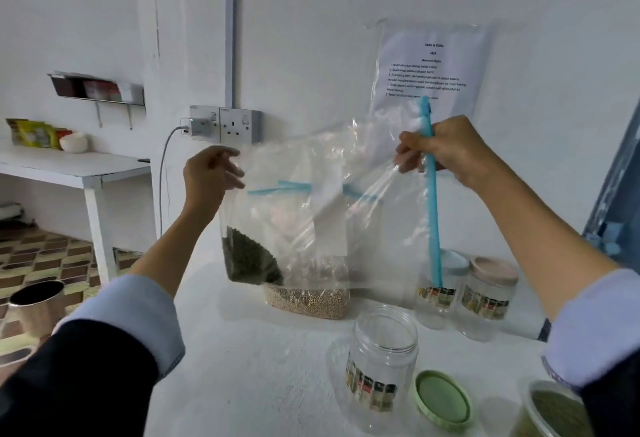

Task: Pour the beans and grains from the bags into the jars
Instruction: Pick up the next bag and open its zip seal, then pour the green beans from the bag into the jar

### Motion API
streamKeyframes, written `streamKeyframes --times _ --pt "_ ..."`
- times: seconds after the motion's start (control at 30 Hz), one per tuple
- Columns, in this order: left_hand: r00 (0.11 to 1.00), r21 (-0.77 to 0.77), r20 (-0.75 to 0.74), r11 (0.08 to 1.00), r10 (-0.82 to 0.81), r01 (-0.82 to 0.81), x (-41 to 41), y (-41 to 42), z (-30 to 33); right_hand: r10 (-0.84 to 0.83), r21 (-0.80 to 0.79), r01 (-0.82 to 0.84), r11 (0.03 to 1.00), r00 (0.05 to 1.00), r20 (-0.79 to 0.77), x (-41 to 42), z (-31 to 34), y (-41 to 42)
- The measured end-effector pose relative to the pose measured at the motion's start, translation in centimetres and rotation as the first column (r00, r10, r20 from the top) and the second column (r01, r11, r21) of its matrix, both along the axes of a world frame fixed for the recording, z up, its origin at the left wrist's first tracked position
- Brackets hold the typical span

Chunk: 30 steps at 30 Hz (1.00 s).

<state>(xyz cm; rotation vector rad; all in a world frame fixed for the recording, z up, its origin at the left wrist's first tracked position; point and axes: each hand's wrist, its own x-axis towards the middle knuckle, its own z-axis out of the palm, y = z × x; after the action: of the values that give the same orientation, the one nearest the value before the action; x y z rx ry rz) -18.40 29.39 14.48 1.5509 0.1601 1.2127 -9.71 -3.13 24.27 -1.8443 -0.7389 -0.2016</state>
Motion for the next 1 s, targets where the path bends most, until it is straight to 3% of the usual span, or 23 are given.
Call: streamKeyframes --times 0.13,0.3,0.77,1.0 --pt "0.994 -0.016 0.112 1.0 -0.001 0.003 -0.7 -0.2 2.5 -0.022 0.188 0.032 0.982 0.998 -0.053 0.0 -1.0 -0.5" --pt "0.982 0.016 0.187 1.0 -0.017 0.015 -1.7 -0.4 4.6 -0.08 0.331 0.079 0.94 0.997 -0.013 -0.2 -2.5 0.3" --pt "0.977 0.078 0.215 0.996 0.019 -0.036 -3.2 -0.2 5.8 0.053 0.408 -0.019 0.913 0.996 -0.074 -3.4 -4.1 0.2" --pt "0.967 0.128 0.252 0.99 0.031 -0.065 -3.7 -1.5 6.7 -0.004 0.385 0.035 0.922 0.997 -0.081 -3.6 -5.7 -1.2"
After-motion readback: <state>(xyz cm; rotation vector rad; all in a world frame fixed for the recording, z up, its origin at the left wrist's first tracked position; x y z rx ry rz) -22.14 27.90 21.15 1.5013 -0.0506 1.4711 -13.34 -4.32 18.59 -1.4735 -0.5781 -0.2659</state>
